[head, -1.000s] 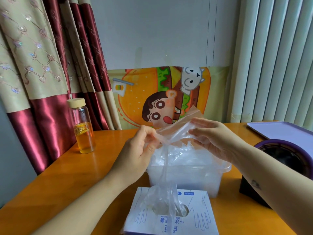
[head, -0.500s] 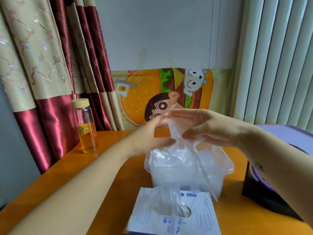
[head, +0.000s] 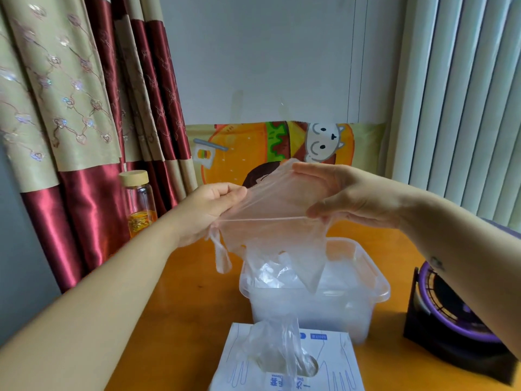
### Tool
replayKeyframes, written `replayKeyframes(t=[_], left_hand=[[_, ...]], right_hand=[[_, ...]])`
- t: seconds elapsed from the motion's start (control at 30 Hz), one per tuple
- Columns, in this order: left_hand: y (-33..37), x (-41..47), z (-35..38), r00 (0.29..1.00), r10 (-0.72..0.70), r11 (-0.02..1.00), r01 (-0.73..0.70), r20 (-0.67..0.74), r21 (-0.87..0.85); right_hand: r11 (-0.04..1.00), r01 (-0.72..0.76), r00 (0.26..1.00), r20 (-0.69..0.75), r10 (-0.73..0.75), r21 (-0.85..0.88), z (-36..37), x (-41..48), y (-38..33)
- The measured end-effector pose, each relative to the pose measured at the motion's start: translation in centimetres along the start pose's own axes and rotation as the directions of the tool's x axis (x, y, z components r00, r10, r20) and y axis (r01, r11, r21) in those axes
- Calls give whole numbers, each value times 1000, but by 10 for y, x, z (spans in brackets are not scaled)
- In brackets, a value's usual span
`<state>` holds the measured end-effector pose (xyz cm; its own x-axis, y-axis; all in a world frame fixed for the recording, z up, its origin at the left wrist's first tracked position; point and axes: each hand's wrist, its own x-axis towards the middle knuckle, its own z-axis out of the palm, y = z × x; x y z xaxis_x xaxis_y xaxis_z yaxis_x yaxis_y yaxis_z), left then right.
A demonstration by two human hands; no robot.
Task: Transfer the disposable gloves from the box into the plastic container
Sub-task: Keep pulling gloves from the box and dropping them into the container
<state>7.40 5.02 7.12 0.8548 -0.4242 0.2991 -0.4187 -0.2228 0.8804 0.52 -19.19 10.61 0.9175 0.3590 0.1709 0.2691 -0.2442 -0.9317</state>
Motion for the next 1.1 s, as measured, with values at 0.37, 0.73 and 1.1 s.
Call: replayKeyframes(t=[0.37,0.73,1.1], left_hand=[[-26,18,-61,934,-134,653,335,-331,679],[-23,32,85,882,-326,481,-156,341,863],[-53,58,114,692,-646,349,-108,323,931]], right_hand=[[944,-148,982,-160,104,-295,18,25,37],[593,-470,882,-334,332,-653,2,15,103],[104,-173,982,-164,93,-979,4,14,94]])
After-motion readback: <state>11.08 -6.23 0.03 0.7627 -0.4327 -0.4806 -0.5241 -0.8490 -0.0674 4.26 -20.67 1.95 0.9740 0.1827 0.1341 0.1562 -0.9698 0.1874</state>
